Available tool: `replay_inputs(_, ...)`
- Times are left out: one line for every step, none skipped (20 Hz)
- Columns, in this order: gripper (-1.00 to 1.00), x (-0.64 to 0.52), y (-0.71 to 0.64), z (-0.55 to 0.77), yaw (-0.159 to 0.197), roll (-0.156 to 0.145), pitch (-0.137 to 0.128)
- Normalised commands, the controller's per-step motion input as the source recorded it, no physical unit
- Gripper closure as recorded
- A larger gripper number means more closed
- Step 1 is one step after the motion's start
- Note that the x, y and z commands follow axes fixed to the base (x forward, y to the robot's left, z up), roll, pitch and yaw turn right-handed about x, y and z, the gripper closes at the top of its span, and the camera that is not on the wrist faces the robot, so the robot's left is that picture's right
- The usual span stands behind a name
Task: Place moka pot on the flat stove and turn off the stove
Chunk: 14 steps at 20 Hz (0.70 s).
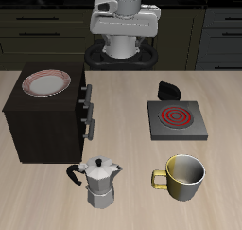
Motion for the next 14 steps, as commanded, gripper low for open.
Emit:
replay_inputs(-1.0, 0.46, -0.01, 0.03, 0.076, 0.064, -0.009)
replay_inputs(-1.0, 0.43, -0.16, 0.09, -0.042, -0.077, 0.031)
replay_inputs(-1.0, 0.49, -0.03, 0.01, 0.043, 0.008, -0.017)
replay_inputs(-1.0, 0.26, -0.04, 0.0, 0.03, -0.018, 0.018)
replay_inputs(-1.0, 0.31, -0.2, 0.08, 0.034, -0.038, -0.024)
replay_inputs(-1.0, 0.84, 0.03, 0.13, 0.113, 0.016, -0.058)
replay_inputs(-1.0, -0.03, -0.09, -0.03, 0.0, 0.0, 0.0)
replay_inputs(-1.0, 0.47, -0.33, 0.2, -0.134, -0.08, -0.042)
replay_inputs(-1.0, 0.57, -0.03, 0.16, 0.008, 0.023, -0.039)
replay_inputs(-1.0, 0.62, -0.34, 0.12, -0.088, -0.058, 0.103)
replay_inputs(-1.0, 0.46, 0.0, 0.14, 0.034, 0.047, -0.065)
replay_inputs(-1.0, 0.53, -0.31, 0.15, 0.066, -0.098, -0.034)
replay_inputs(-1.0, 0.49, -0.13, 0.06, -0.135, 0.047, 0.007)
replay_inputs(-1.0, 0.55, -0.12, 0.0, -0.026, 0.031, 0.115)
